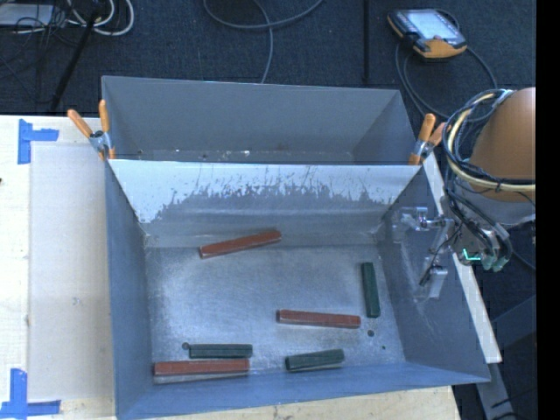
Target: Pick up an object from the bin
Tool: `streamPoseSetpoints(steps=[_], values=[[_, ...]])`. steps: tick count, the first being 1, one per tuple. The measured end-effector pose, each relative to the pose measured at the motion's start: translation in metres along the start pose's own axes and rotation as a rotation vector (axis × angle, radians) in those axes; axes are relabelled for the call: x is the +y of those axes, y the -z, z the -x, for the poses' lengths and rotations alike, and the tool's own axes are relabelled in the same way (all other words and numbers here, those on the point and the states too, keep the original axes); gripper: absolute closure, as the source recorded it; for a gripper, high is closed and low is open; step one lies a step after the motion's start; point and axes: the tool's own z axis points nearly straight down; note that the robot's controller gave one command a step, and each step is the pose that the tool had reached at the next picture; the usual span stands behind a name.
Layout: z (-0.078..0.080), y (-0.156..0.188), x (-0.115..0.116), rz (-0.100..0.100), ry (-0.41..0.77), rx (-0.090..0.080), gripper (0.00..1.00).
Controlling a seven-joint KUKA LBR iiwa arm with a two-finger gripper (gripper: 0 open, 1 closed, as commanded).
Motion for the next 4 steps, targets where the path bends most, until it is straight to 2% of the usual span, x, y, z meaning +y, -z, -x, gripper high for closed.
streamPoseSetpoints(steps=[1, 2, 3, 4], values=[[0.002, 0.004, 0.001, -0.001, 0.004, -0.007, 0.00], [-0.035, -0.058, 0.010, -0.002, -0.009, -0.011, 0.00], [-0.029, -0.124, 0.017, -0.001, -0.099, -0.009, 0.00], [-0.025, -0.135, 0.034, -0.001, 0.060, -0.005, 0.00]])
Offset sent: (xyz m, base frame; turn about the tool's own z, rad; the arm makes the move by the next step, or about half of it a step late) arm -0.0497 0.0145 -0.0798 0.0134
